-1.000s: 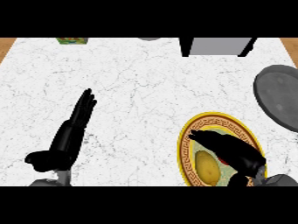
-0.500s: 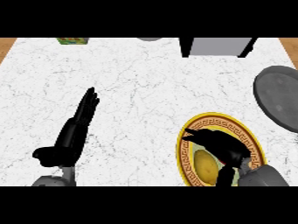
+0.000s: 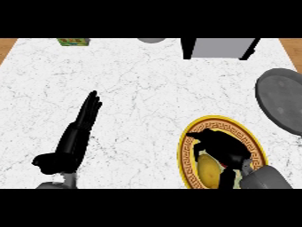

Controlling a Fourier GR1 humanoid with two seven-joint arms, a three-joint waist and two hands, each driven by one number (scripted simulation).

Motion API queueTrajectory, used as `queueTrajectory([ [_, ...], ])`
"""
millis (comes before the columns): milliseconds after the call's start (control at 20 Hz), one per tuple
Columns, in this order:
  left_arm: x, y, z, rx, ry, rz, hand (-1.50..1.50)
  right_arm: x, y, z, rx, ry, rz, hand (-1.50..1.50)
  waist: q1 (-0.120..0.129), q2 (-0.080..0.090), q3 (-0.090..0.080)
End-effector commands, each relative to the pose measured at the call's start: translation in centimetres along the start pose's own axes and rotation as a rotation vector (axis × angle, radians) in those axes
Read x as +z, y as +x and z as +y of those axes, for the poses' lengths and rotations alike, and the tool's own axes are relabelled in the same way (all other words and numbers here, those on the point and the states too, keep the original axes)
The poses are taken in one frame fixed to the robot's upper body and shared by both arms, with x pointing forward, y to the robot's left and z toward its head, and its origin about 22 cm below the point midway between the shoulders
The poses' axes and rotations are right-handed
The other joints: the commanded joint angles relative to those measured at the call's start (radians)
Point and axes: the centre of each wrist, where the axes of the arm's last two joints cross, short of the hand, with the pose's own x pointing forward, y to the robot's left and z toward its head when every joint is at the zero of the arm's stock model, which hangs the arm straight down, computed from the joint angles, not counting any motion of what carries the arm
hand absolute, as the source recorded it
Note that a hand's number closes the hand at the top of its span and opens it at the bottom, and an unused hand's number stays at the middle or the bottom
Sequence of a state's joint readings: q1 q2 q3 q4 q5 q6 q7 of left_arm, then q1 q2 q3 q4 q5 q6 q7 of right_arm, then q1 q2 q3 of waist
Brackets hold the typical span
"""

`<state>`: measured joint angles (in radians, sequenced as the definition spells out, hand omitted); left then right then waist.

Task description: Pick the lemon from the plate and place it in the pan

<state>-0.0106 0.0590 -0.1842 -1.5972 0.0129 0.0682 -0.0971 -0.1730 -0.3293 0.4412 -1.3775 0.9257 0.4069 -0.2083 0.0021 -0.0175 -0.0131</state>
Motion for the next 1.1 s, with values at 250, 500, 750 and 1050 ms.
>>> queueTrajectory([
  [250, -0.8, -0.3, 1.5, -0.010, 0.016, 0.007, 0.00, 0.7, 0.6, 0.1, -0.005, -0.159, -0.025, 1.50, -0.004, 0.017, 0.013],
  [500, -0.6, 0.1, 0.2, 0.003, 0.005, 0.007, 0.00, -1.2, -1.7, -3.9, -0.252, -0.472, 0.567, 1.50, -0.014, 0.021, 0.012],
  [750, -0.8, 0.6, 1.5, -0.006, 0.001, -0.002, 0.00, -2.7, 1.1, -8.2, -0.216, -0.764, 0.847, 1.50, 0.007, 0.016, 0.011],
  [1050, 0.6, -0.6, 1.3, -0.010, -0.008, 0.017, 0.00, -1.9, 4.8, -12.8, -0.190, -1.085, 0.903, 1.50, 0.000, 0.014, 0.012],
])
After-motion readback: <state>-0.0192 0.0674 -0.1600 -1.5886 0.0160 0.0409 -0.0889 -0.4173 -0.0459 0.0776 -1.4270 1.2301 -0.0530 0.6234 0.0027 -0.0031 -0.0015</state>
